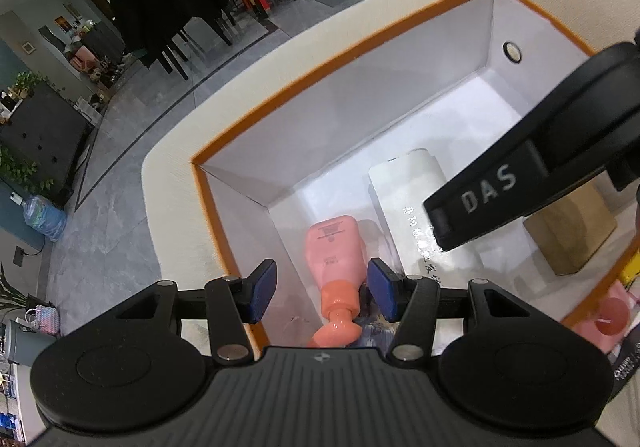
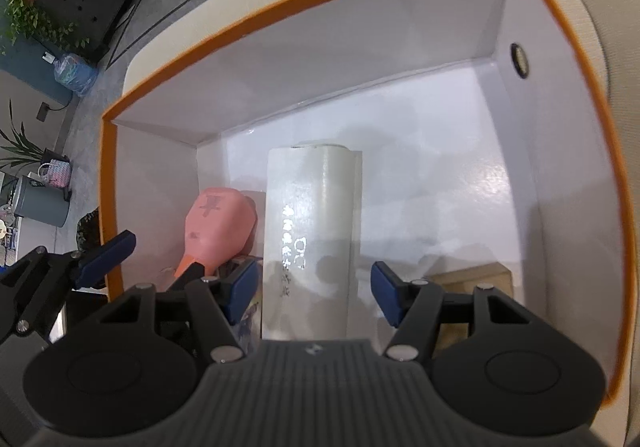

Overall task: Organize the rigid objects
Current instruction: 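Open both tools and withdraw them from the shoebox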

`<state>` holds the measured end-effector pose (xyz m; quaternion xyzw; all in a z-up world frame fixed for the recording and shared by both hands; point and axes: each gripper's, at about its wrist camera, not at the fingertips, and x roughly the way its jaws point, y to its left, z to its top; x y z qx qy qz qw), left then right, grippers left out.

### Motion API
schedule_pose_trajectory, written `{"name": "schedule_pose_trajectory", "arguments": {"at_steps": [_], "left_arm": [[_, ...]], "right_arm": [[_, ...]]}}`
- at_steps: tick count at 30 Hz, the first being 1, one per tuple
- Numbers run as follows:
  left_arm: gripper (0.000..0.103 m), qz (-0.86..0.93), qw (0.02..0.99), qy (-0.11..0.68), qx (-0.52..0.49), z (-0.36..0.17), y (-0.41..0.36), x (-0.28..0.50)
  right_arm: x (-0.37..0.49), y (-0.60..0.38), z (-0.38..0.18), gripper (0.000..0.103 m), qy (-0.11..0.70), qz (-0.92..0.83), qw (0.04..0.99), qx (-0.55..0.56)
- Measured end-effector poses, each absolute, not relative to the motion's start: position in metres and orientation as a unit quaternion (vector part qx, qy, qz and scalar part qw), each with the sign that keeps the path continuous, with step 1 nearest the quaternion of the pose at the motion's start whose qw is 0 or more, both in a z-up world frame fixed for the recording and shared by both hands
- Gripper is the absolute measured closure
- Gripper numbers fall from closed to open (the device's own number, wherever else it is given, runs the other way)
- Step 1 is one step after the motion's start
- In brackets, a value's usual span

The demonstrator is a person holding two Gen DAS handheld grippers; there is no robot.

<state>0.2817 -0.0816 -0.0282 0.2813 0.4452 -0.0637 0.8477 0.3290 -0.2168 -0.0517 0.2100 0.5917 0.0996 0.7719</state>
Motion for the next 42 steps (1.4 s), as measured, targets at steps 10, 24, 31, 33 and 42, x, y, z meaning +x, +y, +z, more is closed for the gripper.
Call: {"name": "schedule_pose_trajectory", "arguments": {"at_steps": [10,24,31,33,42], "left_arm": [[0.04,-0.068,0.873,0.427,0.227,0.001,-0.066,0.251],[0.04,-0.072,0.897,0.41,0.149,0.01,-0.025,0.179],[0.036,-0.07,0.904,0.404,0.122,-0.002,-0.018,0.138],[0.036,-0.072,0.904,0.405,0.113,-0.01,-0.017,0.127],[0.033,-0.09,0.903,0.416,0.061,-0.058,-0.019,0.069]], "right_arm": [[0.293,-0.227,-0.019,0.041,0.573,0.101,0.786,0.212],[0.212,-0.242,0.012,0.04,0.526,0.143,0.796,0.263],[0.155,-0.251,0.003,0.04,0.499,0.119,0.826,0.236],[0.14,-0.255,-0.003,0.04,0.488,0.108,0.835,0.231],[0.092,-0.261,-0.042,0.04,0.451,0.064,0.875,0.163]]}}
